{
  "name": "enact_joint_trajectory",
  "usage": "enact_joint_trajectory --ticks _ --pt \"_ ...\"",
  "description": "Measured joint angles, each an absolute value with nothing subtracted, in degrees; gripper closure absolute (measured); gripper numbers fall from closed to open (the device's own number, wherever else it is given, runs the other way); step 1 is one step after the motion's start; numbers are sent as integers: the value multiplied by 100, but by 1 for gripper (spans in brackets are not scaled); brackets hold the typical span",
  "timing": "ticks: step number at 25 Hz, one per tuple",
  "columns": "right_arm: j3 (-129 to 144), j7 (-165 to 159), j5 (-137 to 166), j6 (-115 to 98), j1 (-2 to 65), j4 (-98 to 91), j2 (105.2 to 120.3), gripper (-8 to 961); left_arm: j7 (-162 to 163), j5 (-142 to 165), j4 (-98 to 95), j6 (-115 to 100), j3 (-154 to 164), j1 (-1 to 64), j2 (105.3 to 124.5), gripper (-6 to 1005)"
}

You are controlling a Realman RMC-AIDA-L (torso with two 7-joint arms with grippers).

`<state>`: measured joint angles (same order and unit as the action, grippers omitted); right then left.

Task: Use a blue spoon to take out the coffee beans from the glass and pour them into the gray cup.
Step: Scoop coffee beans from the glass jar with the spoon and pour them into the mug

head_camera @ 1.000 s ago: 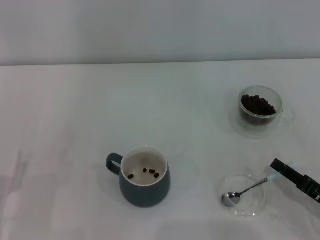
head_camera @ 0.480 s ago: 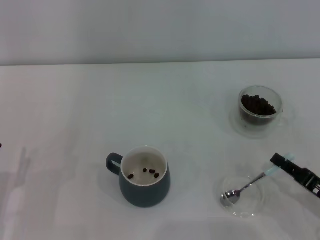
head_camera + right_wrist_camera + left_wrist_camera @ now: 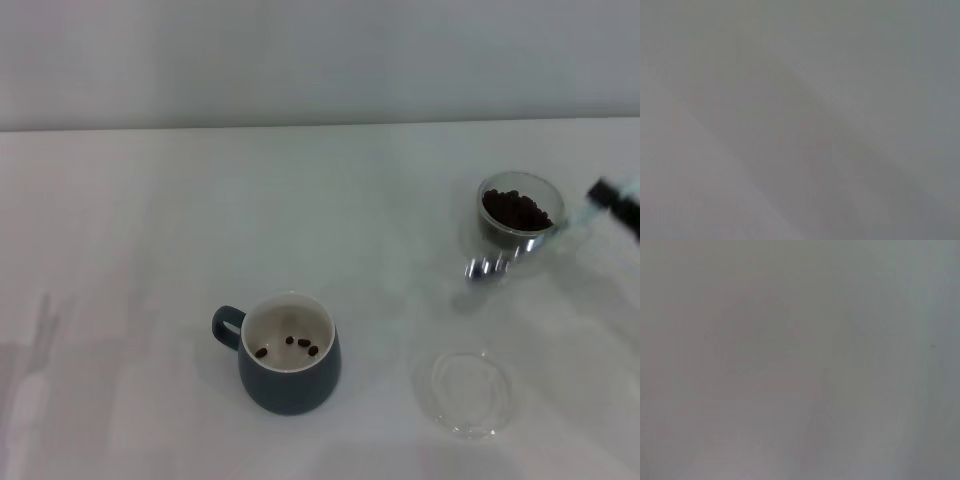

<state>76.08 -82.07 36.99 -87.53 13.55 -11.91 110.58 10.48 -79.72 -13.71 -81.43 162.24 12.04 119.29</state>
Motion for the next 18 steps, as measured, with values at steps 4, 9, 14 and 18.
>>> enact_joint_trajectory --ticks 4,9,14,18 --pt "7068 -7786 3726 -8770 1556 -1591 10977 807 1050 -7963 -1371 -8147 16228 1198 11927 213" --pt "6855 -6722 3822 -8120 1824 -2115 10843 807 1053 -7947 -1371 -8148 16250 1196 11927 213" --pt "6841 -6355 4359 -7248 2055 -2215 10741 807 1061 -7934 -1384 -8148 16267 1179 11940 213" --pt "6832 -6308 4726 -6924 2103 -2290 10687 807 1063 -7934 -1405 -8148 16269 1173 11943 214"
